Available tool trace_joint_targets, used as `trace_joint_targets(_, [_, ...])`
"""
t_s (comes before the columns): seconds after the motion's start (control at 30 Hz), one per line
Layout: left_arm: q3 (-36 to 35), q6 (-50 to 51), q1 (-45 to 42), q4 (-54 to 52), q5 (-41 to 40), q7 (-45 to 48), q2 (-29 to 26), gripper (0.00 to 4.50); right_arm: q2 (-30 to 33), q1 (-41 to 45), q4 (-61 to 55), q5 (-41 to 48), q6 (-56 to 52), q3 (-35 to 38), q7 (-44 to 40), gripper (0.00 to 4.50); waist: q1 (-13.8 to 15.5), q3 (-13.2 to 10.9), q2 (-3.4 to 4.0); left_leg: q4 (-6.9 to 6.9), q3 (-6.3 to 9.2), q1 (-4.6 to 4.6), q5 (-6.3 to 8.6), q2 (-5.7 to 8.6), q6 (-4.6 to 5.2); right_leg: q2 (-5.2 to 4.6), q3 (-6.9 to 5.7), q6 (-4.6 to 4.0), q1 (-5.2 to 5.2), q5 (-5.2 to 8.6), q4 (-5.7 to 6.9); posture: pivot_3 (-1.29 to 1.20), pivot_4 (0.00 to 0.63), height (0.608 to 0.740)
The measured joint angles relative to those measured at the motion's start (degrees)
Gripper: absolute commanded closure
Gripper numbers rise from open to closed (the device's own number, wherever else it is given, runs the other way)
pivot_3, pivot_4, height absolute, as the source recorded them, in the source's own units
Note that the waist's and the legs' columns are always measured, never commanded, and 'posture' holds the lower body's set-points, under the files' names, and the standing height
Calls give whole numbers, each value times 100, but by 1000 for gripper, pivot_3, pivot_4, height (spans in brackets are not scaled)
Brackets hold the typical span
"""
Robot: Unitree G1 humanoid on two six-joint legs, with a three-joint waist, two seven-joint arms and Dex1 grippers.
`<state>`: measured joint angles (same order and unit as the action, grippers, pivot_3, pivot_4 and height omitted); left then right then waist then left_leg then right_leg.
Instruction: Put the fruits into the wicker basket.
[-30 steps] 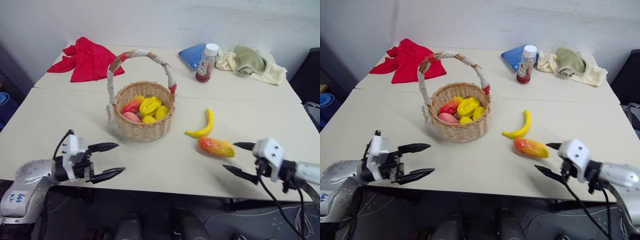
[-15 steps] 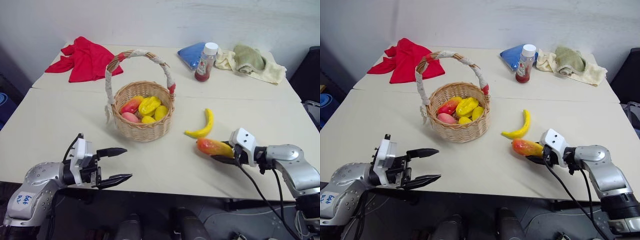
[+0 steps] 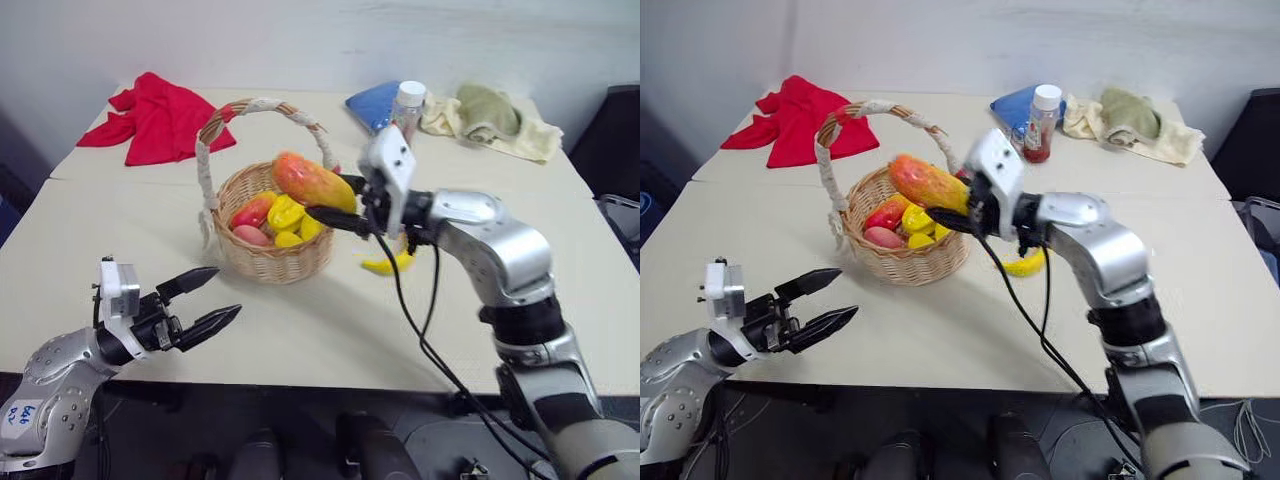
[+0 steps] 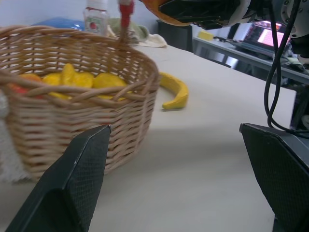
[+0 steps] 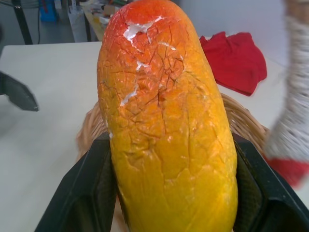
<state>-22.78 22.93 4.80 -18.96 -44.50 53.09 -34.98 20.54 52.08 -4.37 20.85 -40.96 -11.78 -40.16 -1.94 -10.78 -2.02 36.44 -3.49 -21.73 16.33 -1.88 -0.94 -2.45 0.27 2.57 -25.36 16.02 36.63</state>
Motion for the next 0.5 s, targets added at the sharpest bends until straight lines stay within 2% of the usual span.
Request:
trace_joint_targets(0.07, [-6, -13, 4, 26, -2, -24, 18, 0, -186, 99, 191, -140, -52, -162, 140, 2116, 28, 0, 1, 48, 10, -67, 4, -4, 3, -1, -13, 2, -41, -1, 7, 0, 150, 740])
trace_joint_targets(0.27, [8, -88, 52, 64, 15, -47, 62, 0, -272, 18, 225, -258, 107, -175, 152, 85, 24, -1, 2, 71, 6, -71, 31, 11, 43, -22, -13, 23, -18, -13, -30, 0, 150, 740])
trace_joint_targets(0.37, [35, -127, 79, 72, 30, -43, 64, 0, 143, -476, -326, 35, 346, 32, -400, 34, 52, -1, 2, 69, 14, -67, 31, 12, 46, -23, -20, 28, -8, -16, -53, 0, 150, 740])
trace_joint_targets(0.4, [31, -145, 91, 78, 32, -42, 64, 0, 469, -821, -665, 257, 429, 201, -757, 34, 71, -1, 2, 68, 17, -68, 32, 12, 46, -23, -24, 29, -6, -16, -56, 0, 150, 740])
trace_joint_targets(0.5, [30, -189, 101, 124, 44, -40, 59, 0, 1014, -1345, -1024, 552, 474, 720, -1143, 34, 46, -2, 3, 70, 11, -63, 31, 11, 48, -21, -18, 34, -4, -19, -54, 0, 150, 740])
